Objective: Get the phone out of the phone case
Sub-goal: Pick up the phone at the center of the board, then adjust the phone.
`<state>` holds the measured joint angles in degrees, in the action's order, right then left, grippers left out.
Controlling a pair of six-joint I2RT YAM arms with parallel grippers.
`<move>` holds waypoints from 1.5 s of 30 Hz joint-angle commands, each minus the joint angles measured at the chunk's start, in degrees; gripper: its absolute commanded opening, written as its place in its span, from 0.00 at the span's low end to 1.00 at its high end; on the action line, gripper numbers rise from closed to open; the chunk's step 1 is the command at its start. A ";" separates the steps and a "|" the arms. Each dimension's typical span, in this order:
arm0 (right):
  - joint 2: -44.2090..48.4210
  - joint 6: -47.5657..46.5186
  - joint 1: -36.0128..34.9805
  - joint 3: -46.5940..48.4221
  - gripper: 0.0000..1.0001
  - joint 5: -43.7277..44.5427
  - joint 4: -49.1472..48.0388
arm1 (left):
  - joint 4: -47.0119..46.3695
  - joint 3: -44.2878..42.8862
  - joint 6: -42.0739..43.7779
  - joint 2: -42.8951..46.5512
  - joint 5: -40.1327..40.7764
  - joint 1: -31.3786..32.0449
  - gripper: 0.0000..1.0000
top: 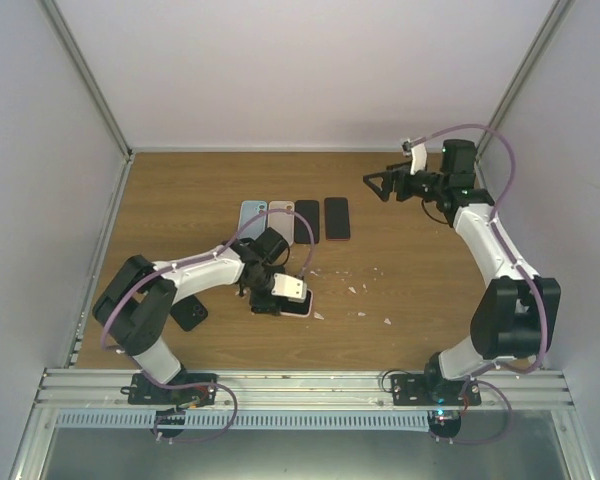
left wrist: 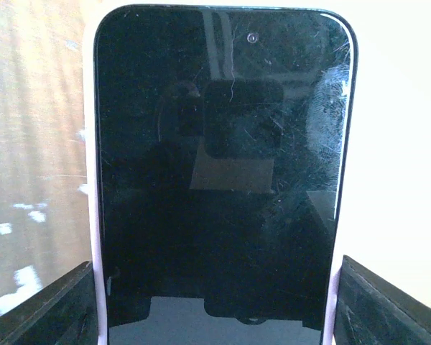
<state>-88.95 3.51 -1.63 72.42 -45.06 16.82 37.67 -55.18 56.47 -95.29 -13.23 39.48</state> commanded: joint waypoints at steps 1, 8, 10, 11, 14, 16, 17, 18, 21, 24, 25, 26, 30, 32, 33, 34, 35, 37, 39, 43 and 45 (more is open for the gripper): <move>2.91 4.54 0.49 1.34 1.00 -0.24 -7.64 | -5.78 -2.25 -10.30 6.98 -3.20 -0.30 0.45; 6.39 14.62 0.39 -1.97 1.00 -0.93 -16.15 | -11.86 -6.27 -23.81 12.97 -1.97 -1.57 0.42; 7.47 18.29 0.40 -3.27 1.00 -1.41 -18.99 | -13.01 -8.22 -27.98 13.84 -0.54 -1.76 0.40; 7.89 20.04 0.24 -3.73 1.00 -1.79 -19.90 | -13.30 -9.68 -29.45 14.06 -0.10 -1.85 0.37; 9.29 25.42 -0.57 -6.33 0.99 -3.00 -21.96 | -14.63 -12.70 -34.04 14.43 1.77 -2.00 0.36; 10.66 28.37 -1.36 -8.91 0.98 -3.83 -23.87 | -15.08 -14.95 -36.58 14.15 2.91 -2.12 0.36; 11.29 29.15 -1.81 -9.86 0.98 -4.21 -24.56 | -14.89 -16.41 -37.74 13.82 3.63 -2.13 0.36; 11.75 29.47 -2.44 -10.53 0.97 -4.46 -24.67 | -14.65 -17.79 -38.54 13.38 4.33 -2.13 0.35; 13.06 29.65 -4.68 -12.19 0.96 -5.73 -25.57 | -14.84 -20.57 -40.34 12.51 6.56 -2.13 0.35; 13.53 30.16 -6.99 -12.60 0.94 -6.83 -26.35 | -14.62 -22.98 -42.59 11.49 7.64 -2.13 0.35; 13.42 30.23 -7.65 -12.43 0.94 -7.05 -26.32 | -14.66 -23.70 -43.22 11.22 8.02 -2.09 0.34; 13.26 30.43 -8.25 -12.33 0.94 -7.17 -26.39 | -14.85 -24.27 -43.80 10.99 8.56 -2.13 0.34; 12.26 30.84 -11.19 -11.23 0.91 -7.15 -26.52 | -14.67 -26.65 -45.13 9.69 10.87 -2.13 0.34; 11.62 30.73 -12.50 -10.62 0.91 -6.26 -26.04 | -14.73 -27.41 -45.49 9.30 11.20 -2.13 0.34; 11.26 30.91 -12.97 -10.39 0.91 -5.99 -26.05 | -14.69 -27.81 -45.75 9.06 11.42 -2.13 0.34; 10.79 31.06 -13.41 -10.24 0.90 -5.72 -26.05 | -14.68 -28.21 -45.92 8.87 11.51 -2.13 0.34; 10.42 31.25 -13.78 -10.14 0.89 -5.20 -26.00 | -14.71 -28.59 -46.12 8.67 11.47 -2.13 0.34; 9.51 32.22 -14.23 -9.91 0.86 -4.27 -26.21 | -14.77 -29.06 -46.53 8.26 11.58 -2.13 0.34; 8.54 33.74 -14.44 -9.76 0.84 -3.64 -26.78 | -14.82 -29.45 -47.06 7.72 11.65 -2.13 0.34; 6.72 38.20 -14.50 -9.48 0.77 -2.90 -28.58 | -14.99 -30.28 -47.79 6.56 12.08 -2.12 0.33; 6.03 39.30 -14.63 -8.89 0.70 -2.76 -28.84 | -14.93 -30.71 -47.96 6.16 12.22 -2.05 0.33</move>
<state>-81.52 38.44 -15.68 61.21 -49.01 -9.19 28.03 -82.85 9.93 -88.55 -1.96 37.56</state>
